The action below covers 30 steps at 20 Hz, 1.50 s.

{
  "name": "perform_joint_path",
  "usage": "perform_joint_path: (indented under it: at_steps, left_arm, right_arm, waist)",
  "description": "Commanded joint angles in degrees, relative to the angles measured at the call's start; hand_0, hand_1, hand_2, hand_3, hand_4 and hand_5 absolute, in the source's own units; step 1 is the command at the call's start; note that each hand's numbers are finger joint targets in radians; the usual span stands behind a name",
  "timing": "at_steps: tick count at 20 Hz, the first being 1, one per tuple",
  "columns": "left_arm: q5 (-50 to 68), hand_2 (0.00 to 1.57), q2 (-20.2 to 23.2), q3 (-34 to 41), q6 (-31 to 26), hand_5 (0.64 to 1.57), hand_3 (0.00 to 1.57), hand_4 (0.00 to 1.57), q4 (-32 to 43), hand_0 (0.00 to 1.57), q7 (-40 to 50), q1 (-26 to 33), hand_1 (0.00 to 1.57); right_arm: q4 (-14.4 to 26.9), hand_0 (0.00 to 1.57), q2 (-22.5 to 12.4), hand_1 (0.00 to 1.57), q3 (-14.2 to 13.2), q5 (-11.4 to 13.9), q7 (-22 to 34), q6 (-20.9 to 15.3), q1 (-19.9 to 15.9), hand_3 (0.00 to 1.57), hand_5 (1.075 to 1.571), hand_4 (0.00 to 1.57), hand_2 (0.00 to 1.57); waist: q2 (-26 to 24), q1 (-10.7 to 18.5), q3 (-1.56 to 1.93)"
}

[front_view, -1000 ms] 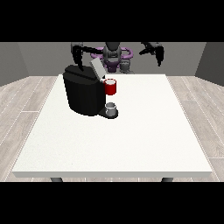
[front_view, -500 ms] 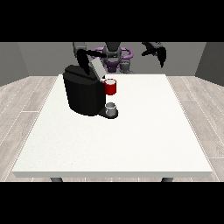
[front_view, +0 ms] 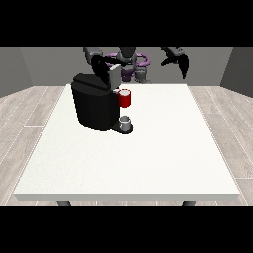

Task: Insert the coffee pod into the coffee machine and close the lid

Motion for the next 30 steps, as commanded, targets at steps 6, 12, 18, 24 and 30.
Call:
perform_joint_path:
  at_steps: [6, 12, 18, 24, 30]
  left_arm:
    - [0.89, 0.00, 0.75, -0.88, -1.25, 1.571, 0.00, 0.32, -1.01, 0.00, 0.90, -0.07, 0.00]
    - [0.34, 0.00, -0.95, -3.41, -0.57, 1.571, 0.00, 0.33, -3.70, 0.00, 2.59, -0.20, 0.00]
    - [0.76, 0.00, 0.81, -1.69, -0.62, 1.571, 0.00, 0.44, -1.81, 0.00, -0.46, -2.32, 0.00]
    - [0.96, 0.00, 0.13, -2.78, -0.76, 1.571, 0.00, 0.42, -2.80, 0.00, -1.72, -2.49, 0.00]
    - [3.27, 0.00, 2.42, -1.42, -4.38, 1.571, 0.00, 0.37, -0.77, 0.00, -5.45, -2.51, 0.00]
  right_arm:
    - [2.17, 0.00, -1.87, 0.00, 1.36, 2.43, 1.43, 1.23, -8.08, 0.00, 1.571, 0.00, 0.00]
    - [4.97, 0.00, 0.95, 0.00, 2.97, 5.27, 0.61, -1.61, -11.87, 0.00, 1.571, 0.00, 0.00]
    - [5.37, 0.00, 1.88, 0.00, 5.50, 10.00, -0.65, -4.52, -17.34, 0.00, 1.571, 0.22, 0.00]
    - [8.57, 0.00, 2.10, 0.00, 3.96, 10.29, 0.89, -5.10, -22.55, 0.00, 1.571, 0.10, 0.00]
    - [10.20, 0.00, 0.55, 0.00, 5.10, 13.28, 0.00, -5.03, -26.75, 0.00, 1.571, 0.05, 0.00]
  waist:
    - [1.30, 2.41, -0.02]
    - [2.16, 5.03, -0.01]
    - [4.62, 6.37, -0.03]
    - [6.32, 8.88, -0.03]
    - [9.98, 10.96, -0.05]
